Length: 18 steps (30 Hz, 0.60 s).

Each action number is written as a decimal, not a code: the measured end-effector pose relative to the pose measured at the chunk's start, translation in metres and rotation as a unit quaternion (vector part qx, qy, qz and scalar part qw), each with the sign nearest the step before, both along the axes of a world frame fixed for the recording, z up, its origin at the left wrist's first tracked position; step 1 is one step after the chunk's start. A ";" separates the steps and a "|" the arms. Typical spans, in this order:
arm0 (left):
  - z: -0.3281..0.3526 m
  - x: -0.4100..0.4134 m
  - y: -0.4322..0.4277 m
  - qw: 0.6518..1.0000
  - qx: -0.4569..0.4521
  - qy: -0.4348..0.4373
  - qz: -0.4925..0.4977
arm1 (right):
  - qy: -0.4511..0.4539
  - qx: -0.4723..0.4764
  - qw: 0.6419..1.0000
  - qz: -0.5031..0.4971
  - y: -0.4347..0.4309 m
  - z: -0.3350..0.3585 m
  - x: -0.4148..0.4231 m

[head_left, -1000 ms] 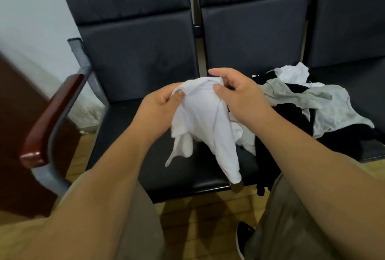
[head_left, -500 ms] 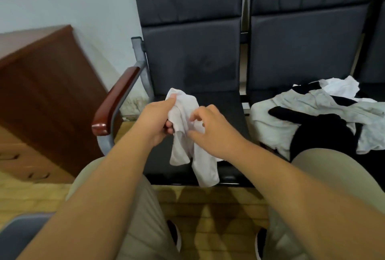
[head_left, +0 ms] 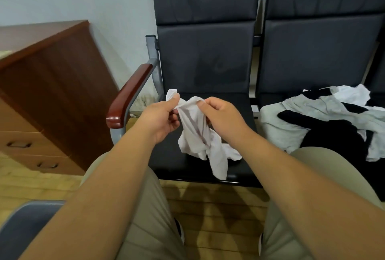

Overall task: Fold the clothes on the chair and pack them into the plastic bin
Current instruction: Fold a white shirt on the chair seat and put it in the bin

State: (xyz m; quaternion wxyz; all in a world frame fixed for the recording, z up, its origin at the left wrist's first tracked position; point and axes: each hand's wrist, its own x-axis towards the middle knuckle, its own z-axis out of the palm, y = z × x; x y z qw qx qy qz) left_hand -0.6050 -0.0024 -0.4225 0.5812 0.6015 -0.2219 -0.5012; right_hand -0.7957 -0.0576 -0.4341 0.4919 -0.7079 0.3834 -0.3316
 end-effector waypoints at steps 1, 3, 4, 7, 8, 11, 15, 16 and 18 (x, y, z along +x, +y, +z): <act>0.000 0.000 -0.001 1.000 -0.004 0.002 -0.009 | -0.012 0.006 1.000 -0.009 -0.001 0.001 0.000; 0.002 -0.002 -0.001 0.999 -0.019 0.002 -0.031 | -0.036 0.021 0.999 -0.027 -0.004 0.001 -0.003; 0.003 -0.003 -0.002 0.999 -0.027 -0.001 -0.044 | -0.045 0.032 0.998 -0.034 -0.006 0.001 -0.005; 0.003 -0.005 -0.003 0.994 -0.033 -0.044 -0.097 | -0.064 0.075 0.994 -0.049 -0.013 -0.001 -0.012; 0.003 -0.006 -0.003 0.991 -0.032 -0.067 -0.116 | -0.069 0.087 0.992 -0.055 -0.016 -0.001 -0.015; 0.005 -0.013 -0.004 0.979 -0.016 -0.127 -0.156 | -0.096 0.124 0.984 -0.090 -0.025 -0.001 -0.026; 0.002 -0.016 -0.009 0.962 0.011 -0.232 -0.142 | -0.190 0.199 0.946 -0.169 -0.047 0.000 -0.052; 0.000 -0.016 -0.011 0.959 0.017 -0.258 -0.118 | -0.204 0.210 0.935 -0.202 -0.054 0.001 -0.060; -0.005 -0.013 -0.017 0.946 0.038 -0.315 -0.060 | -0.194 0.217 0.917 -0.273 -0.065 0.001 -0.075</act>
